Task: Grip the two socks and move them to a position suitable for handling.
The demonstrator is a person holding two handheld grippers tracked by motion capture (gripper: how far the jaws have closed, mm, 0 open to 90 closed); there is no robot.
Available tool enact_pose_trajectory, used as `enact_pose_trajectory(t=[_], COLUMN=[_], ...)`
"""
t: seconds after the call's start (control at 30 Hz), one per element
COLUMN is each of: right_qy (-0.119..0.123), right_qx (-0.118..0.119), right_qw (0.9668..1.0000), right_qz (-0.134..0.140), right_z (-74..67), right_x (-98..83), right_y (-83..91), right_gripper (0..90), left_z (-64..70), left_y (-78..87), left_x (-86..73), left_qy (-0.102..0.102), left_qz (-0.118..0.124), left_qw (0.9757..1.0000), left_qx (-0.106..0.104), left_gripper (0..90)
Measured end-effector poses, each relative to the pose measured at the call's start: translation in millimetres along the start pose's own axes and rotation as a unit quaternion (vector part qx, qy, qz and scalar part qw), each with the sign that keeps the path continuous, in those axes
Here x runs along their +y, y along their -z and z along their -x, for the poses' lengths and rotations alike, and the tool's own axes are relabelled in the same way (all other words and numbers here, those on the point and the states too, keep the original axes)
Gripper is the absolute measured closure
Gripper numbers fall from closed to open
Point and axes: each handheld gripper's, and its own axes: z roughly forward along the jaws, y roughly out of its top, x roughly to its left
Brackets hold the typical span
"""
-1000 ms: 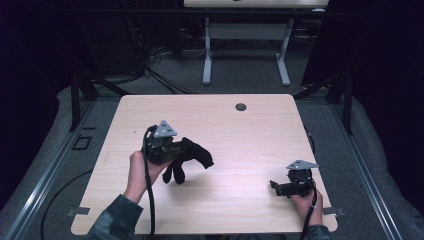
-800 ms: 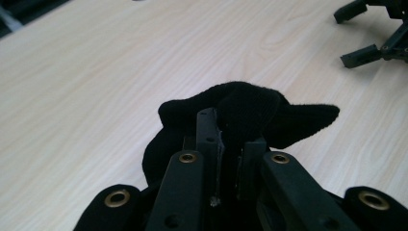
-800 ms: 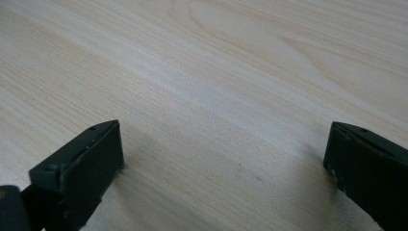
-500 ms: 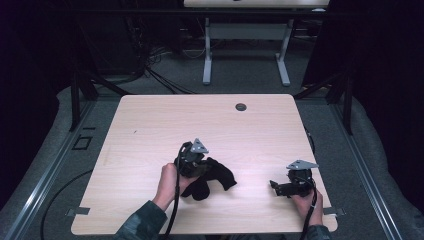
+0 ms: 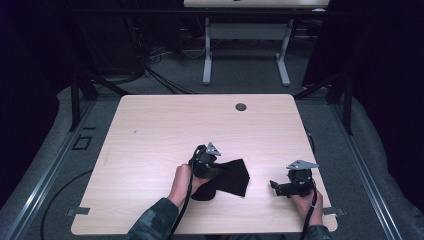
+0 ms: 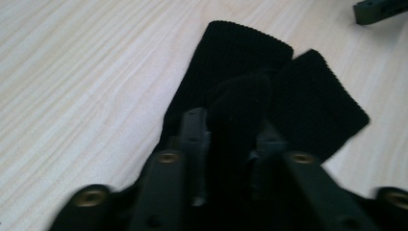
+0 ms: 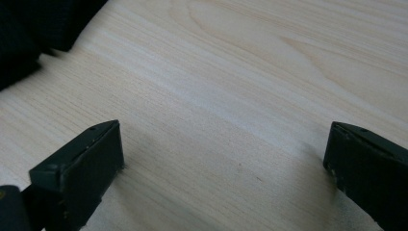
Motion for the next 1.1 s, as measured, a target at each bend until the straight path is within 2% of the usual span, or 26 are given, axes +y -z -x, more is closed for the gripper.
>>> enact_pose_trajectory(t=[0.07,0.17,0.23,0.3,0.4,0.57,0.67,0.77,0.83,0.87,0.97,1.1], right_qy=[0.000,0.000,-0.001,-0.001,-0.001,-0.004,-0.005,-0.008,-0.008,-0.017,-0.041,-0.058], right_qx=[0.000,-0.001,-0.001,-0.001,-0.002,-0.004,-0.007,-0.010,-0.011,-0.012,0.008,0.037], right_qw=[1.0000,1.0000,1.0000,1.0000,1.0000,1.0000,0.9999,0.9999,0.9998,0.9997,0.9991,0.9976], right_qz=[0.000,-0.001,-0.001,-0.001,-0.003,-0.005,-0.005,-0.007,-0.015,-0.009,-0.008,-0.006], right_z=[0.0,0.1,0.0,0.0,0.1,-0.3,-0.5,-0.6,-0.1,-0.8,0.2,-3.1], right_x=[0.0,0.1,0.0,0.0,0.3,0.6,0.9,1.8,3.2,3.5,6.2,13.6], right_y=[0.0,0.1,0.1,0.1,0.3,0.7,0.6,0.6,1.3,0.6,2.1,3.8], right_gripper=[0.0,0.0,0.0,0.0,0.0,0.2,0.5,1.5,2.2,2.2,4.2,5.9], left_z=[0.1,1.3,1.0,0.9,-2.7,-12.3,-17.9,-23.2,-25.8,-27.3,-30.4,-32.2], left_y=[2.6,16.0,29.4,42.2,58.3,75.3,84.5,91.0,94.3,95.9,98.7,98.4], left_x=[-0.1,-1.6,-3.6,-7.7,-17.3,-38.0,-52.7,-68.3,-77.1,-80.8,-88.9,-97.5], left_qy=[0.002,0.002,0.001,0.008,0.020,0.044,0.065,0.092,0.099,0.104,0.108,0.120], left_qz=[0.009,0.026,0.041,0.059,0.080,0.081,0.084,0.093,0.093,0.091,0.090,0.093], left_qw=[1.0000,0.9996,0.9992,0.9982,0.9965,0.9953,0.9935,0.9905,0.9895,0.9891,0.9884,0.9866], left_qx=[0.001,0.006,0.005,0.007,0.011,0.030,0.039,0.044,0.051,0.051,0.058,0.060], left_gripper=[49.9,29.5,22.5,17.9,15.3,13.1,10.7,9.0,8.6,8.6,8.6,8.6])
